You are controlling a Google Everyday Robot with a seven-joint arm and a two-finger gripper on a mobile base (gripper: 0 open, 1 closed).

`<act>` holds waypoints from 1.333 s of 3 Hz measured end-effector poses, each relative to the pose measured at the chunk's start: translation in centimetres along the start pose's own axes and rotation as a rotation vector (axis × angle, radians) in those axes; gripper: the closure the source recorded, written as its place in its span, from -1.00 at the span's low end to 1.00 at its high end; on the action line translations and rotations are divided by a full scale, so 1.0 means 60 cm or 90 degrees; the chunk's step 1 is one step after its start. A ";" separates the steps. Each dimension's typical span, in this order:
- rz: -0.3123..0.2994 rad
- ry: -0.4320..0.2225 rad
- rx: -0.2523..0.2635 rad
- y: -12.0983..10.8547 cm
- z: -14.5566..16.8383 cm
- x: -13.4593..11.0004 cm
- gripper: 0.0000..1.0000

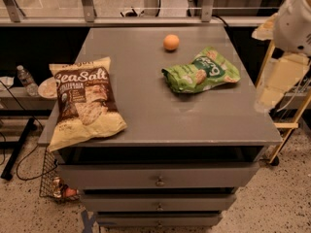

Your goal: Pick green rice chip bag

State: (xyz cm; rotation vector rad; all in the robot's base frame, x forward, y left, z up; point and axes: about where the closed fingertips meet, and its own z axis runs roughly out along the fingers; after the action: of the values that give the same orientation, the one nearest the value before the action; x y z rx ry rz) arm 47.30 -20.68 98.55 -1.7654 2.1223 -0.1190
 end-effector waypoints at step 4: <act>-0.046 0.021 0.040 -0.204 0.196 -0.106 -1.00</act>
Offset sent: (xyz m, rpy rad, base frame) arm 0.1742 0.0817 -0.0274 -0.0966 -0.0584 0.2539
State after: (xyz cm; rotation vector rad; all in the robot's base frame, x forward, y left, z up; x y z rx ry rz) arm 63.57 -15.09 92.79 -1.8167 2.0547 -0.2326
